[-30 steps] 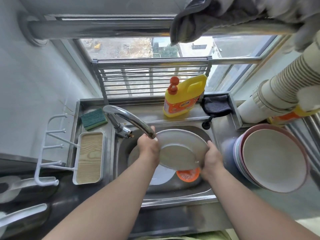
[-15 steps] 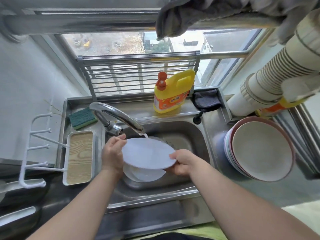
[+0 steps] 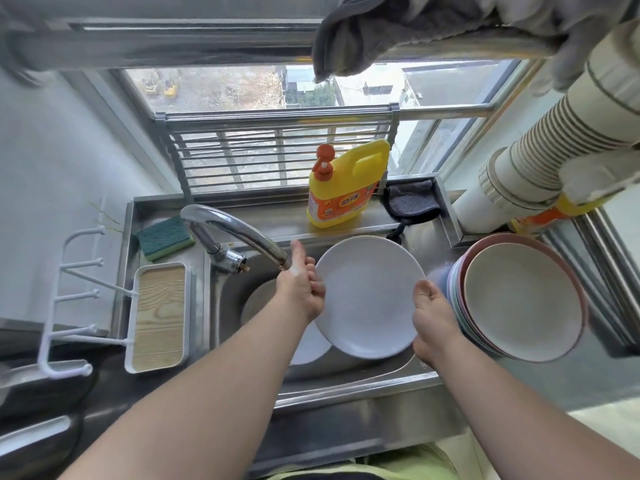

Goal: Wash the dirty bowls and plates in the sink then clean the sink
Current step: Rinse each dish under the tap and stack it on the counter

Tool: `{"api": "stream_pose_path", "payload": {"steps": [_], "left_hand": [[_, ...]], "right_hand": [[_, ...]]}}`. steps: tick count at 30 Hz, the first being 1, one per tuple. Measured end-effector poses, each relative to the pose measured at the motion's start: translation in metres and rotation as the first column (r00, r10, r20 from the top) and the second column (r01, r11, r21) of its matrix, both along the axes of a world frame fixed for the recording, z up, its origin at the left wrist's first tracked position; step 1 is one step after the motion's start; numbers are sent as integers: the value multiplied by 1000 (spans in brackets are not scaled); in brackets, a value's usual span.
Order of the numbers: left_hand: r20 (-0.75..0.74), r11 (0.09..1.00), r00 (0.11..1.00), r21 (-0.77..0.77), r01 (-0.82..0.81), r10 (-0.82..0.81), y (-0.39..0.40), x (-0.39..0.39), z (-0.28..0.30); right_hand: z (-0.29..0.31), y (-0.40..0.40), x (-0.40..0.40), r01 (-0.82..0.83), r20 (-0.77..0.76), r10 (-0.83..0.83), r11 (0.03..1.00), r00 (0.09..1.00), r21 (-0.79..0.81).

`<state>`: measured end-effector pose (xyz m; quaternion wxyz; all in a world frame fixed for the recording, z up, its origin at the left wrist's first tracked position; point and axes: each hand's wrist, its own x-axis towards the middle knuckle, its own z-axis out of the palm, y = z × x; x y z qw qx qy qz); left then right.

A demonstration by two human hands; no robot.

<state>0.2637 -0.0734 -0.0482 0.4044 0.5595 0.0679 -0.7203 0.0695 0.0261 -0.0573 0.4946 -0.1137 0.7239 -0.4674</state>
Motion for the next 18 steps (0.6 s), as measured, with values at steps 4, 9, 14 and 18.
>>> {"api": "stream_pose_path", "payload": {"steps": [4, 9, 14, 18], "left_hand": [[233, 975, 958, -104, 197, -169, -5, -3, 8], [678, 862, 711, -233, 450, -188, 11, 33, 3], [267, 888, 892, -186, 420, -366, 41, 74, 6], [138, 936, 966, -249, 250, -221, 58, 97, 18]], "right_hand": [[7, 0, -1, 80, 52, -77, 995, 996, -55], [6, -7, 11, 92, 118, -96, 995, 988, 44], [-38, -20, 46, 10, 424, -105, 975, 900, 220], [-64, -31, 87, -87, 465, -82, 940, 881, 330]]}}
